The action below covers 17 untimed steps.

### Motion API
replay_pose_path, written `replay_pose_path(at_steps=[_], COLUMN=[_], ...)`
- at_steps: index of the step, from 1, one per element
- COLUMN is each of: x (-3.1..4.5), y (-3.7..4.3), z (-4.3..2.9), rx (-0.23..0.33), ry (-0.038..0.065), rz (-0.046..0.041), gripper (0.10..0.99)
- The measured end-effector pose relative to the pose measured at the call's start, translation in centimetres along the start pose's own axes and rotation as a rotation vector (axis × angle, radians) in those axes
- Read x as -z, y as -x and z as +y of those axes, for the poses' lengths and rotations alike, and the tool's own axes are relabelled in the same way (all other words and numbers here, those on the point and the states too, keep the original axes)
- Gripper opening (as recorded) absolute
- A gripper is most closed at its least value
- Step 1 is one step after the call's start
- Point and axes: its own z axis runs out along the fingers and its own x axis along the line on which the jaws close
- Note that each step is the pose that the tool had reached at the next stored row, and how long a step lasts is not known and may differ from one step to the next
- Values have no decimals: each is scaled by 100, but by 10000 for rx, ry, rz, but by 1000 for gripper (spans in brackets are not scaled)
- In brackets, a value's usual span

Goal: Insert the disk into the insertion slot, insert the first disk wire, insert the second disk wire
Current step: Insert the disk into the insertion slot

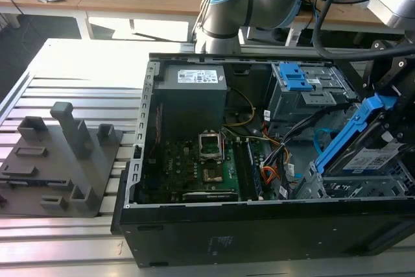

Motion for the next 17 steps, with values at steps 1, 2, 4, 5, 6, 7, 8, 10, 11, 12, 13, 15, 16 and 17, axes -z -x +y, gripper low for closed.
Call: replay_pose_path(at_steps=[1,2,4,5,6,7,8,10,11,12,13,15,16,17], x=[-25,-52,-95,-107,-119,-139,-171,-218,-235,-249,-267,-292,-307,-320], y=[-1,-1,-2,-3,-3,-4,-5,-6,-7,-7,-7,-8,-9,-9], z=[-1,-2,-4,-5,-5,-6,-8,-10,-10,-11,-12,-13,-14,-14], rx=[0,0,0,0,0,0,1,0,0,1,0,0,0,0], ry=[0,0,0,0,0,0,0,0,0,0,0,0,0,0], rz=[0,0,0,0,0,0,1,-1,0,-1,1,2,1,1], gripper=[369,369,369,369,369,369,369,369,369,369,369,369,369,369])
